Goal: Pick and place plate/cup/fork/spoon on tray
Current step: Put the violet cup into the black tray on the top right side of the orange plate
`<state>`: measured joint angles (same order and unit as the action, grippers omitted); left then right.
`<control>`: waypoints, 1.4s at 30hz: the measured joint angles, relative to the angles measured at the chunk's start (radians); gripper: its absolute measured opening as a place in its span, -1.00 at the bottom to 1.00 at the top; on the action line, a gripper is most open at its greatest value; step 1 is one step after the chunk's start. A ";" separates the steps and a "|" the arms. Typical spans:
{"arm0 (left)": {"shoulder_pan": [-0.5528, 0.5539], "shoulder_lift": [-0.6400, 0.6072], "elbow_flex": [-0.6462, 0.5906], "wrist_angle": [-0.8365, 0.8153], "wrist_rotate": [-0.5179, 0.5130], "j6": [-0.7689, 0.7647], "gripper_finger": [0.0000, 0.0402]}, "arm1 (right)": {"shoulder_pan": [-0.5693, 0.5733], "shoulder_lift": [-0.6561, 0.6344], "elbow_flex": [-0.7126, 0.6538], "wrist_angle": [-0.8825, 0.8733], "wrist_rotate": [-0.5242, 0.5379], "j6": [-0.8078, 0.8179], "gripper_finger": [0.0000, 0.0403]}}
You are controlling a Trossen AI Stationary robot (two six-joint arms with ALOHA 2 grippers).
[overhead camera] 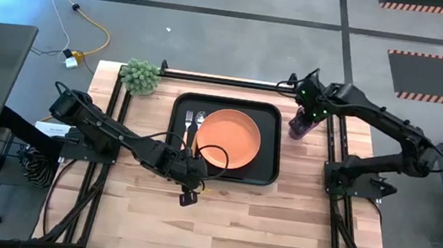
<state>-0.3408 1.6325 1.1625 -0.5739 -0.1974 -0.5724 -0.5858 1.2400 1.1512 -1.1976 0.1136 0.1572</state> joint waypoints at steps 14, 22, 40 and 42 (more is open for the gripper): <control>0.000 0.000 0.000 0.000 -0.019 0.000 -0.62 | 0.001 0.005 -0.017 0.021 -0.061 0.001 -0.36; 0.000 0.000 0.000 0.003 -0.019 0.000 -0.62 | 0.002 0.005 -0.091 0.056 -0.043 -0.001 -0.36; 0.000 0.000 0.000 0.003 -0.019 0.000 -0.62 | 0.002 0.005 -0.099 0.087 -0.049 -0.041 -0.98; 0.000 0.000 0.000 0.003 -0.019 0.000 -0.62 | 0.002 0.005 -0.099 0.087 -0.046 -0.042 -0.97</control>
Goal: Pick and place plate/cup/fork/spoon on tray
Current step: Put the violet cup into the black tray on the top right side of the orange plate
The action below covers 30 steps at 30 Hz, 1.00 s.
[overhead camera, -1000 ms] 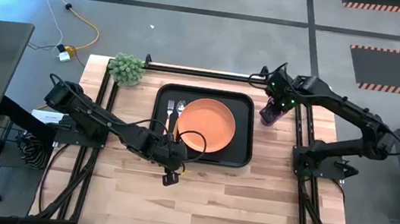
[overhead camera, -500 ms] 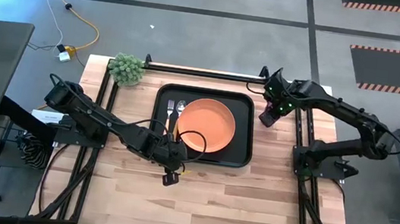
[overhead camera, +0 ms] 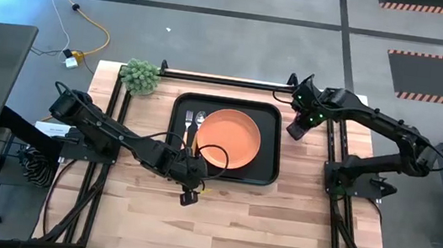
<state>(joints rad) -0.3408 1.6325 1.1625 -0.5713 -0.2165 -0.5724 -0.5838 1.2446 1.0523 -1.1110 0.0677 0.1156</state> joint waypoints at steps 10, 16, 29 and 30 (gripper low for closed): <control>0.000 0.000 0.000 0.000 -0.007 0.000 -0.62 | 0.000 0.000 0.000 -0.014 0.058 -0.004 -0.99; 0.000 0.000 0.000 0.000 -0.007 0.000 -0.62 | 0.000 0.000 0.020 -0.036 0.051 -0.011 -1.00; 0.000 0.000 0.000 0.000 -0.007 0.000 -0.62 | 0.003 0.020 0.283 -0.059 0.025 -0.092 -1.00; 0.000 0.000 0.000 0.000 -0.007 0.000 -0.62 | 0.007 0.028 0.299 -0.059 0.025 -0.099 -1.00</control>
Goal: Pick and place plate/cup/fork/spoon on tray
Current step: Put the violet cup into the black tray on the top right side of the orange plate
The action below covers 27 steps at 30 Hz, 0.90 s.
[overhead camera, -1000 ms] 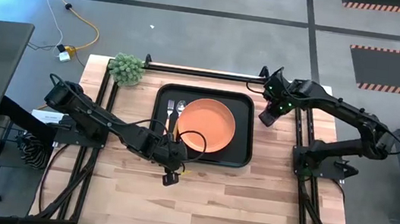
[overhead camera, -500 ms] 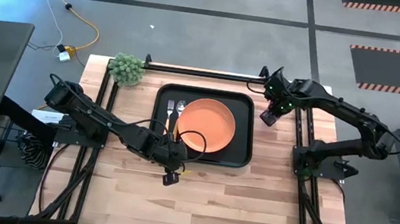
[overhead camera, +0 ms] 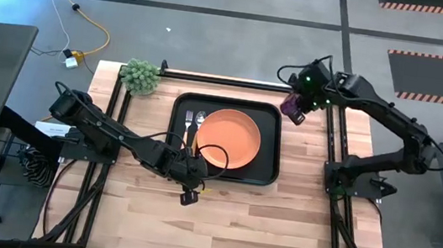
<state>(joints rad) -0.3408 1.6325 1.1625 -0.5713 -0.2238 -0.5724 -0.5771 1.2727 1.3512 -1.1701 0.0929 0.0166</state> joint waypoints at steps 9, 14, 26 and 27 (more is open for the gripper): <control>0.001 0.000 0.000 0.000 0.000 -0.001 -0.62 | 0.061 0.135 0.114 -0.009 0.001 -0.069 -1.00; 0.001 0.000 0.000 0.000 0.000 -0.001 -0.62 | 0.099 0.204 0.120 -0.012 0.002 -0.081 -1.00; 0.001 0.000 0.000 0.000 0.000 0.000 -0.62 | 0.176 0.336 0.120 0.020 -0.001 -0.076 -1.00; 0.001 0.000 0.000 -0.001 0.000 0.000 -0.62 | 0.182 0.344 0.120 0.027 -0.007 -0.076 -1.00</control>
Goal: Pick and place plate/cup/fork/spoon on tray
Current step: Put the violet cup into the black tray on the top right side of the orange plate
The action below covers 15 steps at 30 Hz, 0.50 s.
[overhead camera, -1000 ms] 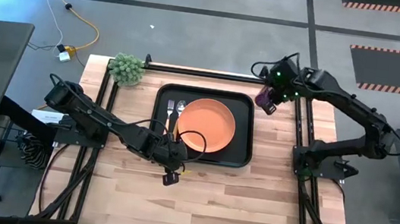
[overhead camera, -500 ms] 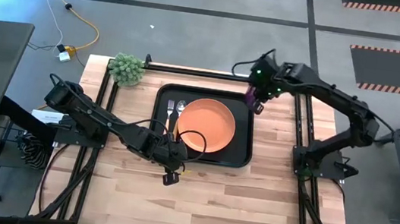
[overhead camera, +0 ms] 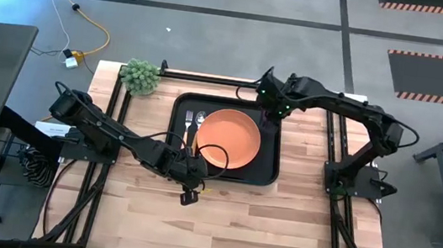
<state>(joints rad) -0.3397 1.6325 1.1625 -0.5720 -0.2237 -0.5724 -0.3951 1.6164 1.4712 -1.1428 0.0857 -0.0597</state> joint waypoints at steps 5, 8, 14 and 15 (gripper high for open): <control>0.000 0.000 0.000 -0.008 0.000 0.000 -0.62 | 0.016 0.026 0.000 0.018 -0.035 0.013 -1.00; 0.000 0.000 0.000 -0.008 0.000 0.000 -0.62 | 0.018 0.028 0.000 0.018 -0.019 0.018 -1.00; 0.000 0.000 0.000 -0.008 0.000 0.000 -0.62 | -0.001 0.028 0.000 0.022 -0.038 0.034 -1.00; 0.000 0.000 0.000 -0.008 0.000 0.000 -0.62 | -0.007 0.028 0.000 0.025 -0.045 0.034 -1.00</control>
<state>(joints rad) -0.3397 1.6325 1.1622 -0.5797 -0.2237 -0.5720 -0.4016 1.6440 1.4712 -1.1174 0.0403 -0.0261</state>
